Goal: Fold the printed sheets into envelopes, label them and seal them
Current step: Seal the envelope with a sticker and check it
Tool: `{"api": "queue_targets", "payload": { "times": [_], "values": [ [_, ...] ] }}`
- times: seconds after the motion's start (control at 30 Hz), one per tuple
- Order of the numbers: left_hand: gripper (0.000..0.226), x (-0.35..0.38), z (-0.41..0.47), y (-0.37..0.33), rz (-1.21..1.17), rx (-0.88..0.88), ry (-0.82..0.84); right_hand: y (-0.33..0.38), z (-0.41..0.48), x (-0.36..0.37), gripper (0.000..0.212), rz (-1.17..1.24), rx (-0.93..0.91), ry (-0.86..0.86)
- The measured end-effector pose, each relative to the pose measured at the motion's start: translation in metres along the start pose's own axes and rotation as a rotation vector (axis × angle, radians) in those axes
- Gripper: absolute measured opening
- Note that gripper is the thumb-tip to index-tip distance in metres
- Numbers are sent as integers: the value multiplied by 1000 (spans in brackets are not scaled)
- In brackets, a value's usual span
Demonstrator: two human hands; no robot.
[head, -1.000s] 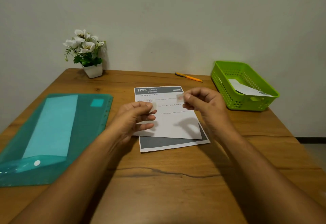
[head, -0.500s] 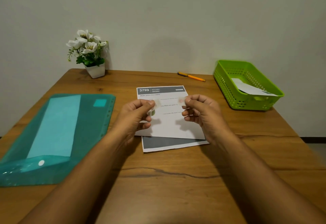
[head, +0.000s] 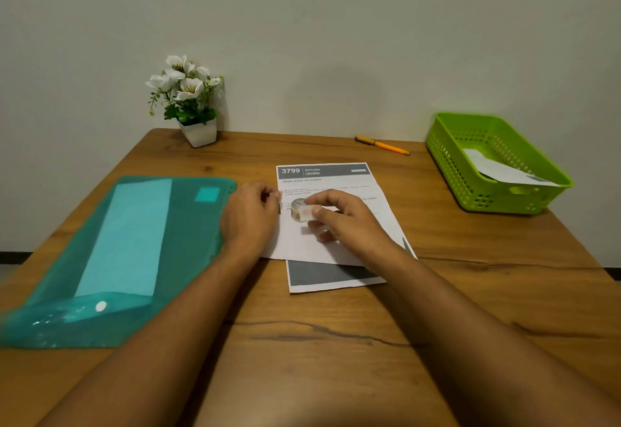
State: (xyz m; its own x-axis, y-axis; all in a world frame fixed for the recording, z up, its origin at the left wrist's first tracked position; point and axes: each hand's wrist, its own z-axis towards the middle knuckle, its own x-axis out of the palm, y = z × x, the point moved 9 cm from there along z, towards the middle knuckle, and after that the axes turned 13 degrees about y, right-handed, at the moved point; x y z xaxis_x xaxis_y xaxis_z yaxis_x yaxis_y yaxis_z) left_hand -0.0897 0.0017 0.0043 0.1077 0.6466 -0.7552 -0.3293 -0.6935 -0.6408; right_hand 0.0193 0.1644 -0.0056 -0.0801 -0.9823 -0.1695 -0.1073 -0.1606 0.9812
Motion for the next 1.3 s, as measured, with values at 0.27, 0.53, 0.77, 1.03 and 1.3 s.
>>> {"api": "queue_targets", "payload": {
  "times": [0.27, 0.53, 0.77, 1.03, 1.3],
  "values": [
    [18, 16, -3, -9, 39, 107, 51, -8, 15, 9, 24, 99, 54, 48],
    [22, 23, -2, -10, 0, 139, 151, -21, 19, 4, 26, 235, 114, 18],
    [35, 28, 0, -4, -58, 130, 223, -20, 17, 6, 24, 123, 61, -10],
    [27, 27, 12, -4, -73, 72, 295, -14, 15, 7, 28, 14, 19, -27],
    [25, 22, 9, -13, 54, 73, 277, -11, 14, 8, 30, -42, 9, -22]
  ]
}}
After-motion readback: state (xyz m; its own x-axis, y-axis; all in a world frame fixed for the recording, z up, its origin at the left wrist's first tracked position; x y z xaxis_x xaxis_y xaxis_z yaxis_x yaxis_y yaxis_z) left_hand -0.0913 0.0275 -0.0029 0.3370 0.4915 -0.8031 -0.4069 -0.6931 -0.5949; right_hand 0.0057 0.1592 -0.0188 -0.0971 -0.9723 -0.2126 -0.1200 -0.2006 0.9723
